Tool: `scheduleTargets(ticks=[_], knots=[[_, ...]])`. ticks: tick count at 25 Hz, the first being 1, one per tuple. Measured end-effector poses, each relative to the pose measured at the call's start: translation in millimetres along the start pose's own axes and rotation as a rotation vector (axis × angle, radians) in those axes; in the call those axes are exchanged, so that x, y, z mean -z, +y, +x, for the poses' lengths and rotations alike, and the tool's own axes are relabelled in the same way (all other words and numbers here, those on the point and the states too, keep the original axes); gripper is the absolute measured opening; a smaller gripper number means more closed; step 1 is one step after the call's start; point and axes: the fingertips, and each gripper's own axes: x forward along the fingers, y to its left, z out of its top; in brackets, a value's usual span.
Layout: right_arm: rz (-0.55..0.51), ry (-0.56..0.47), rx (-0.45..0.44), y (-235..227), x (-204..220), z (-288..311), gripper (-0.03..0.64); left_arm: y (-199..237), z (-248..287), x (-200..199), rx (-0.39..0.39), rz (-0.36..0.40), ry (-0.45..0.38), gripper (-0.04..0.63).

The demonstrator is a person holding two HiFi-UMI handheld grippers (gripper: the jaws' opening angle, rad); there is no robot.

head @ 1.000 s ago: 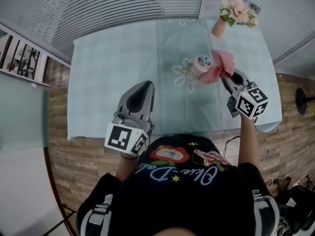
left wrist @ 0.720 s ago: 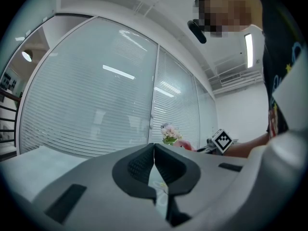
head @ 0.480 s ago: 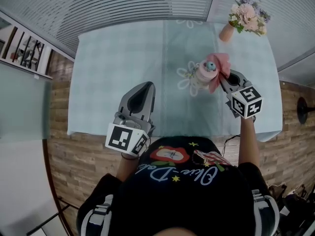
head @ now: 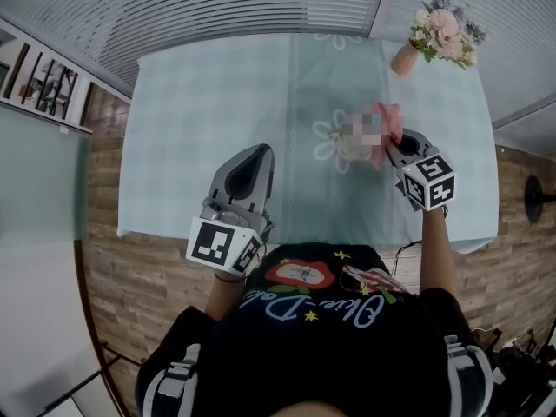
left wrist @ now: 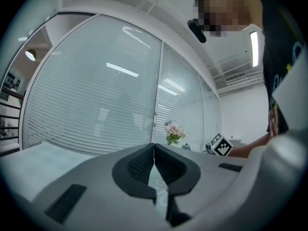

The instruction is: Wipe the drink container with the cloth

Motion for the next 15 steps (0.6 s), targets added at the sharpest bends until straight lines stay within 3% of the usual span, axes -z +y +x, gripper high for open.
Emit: scheduleTargets(ticks=[15], knots=[[-0.104,0.199,-0.033,5.1,44.6,30.3,0.015,2.8,3.3,0.4,-0.021,0.008,0.009,0.005]])
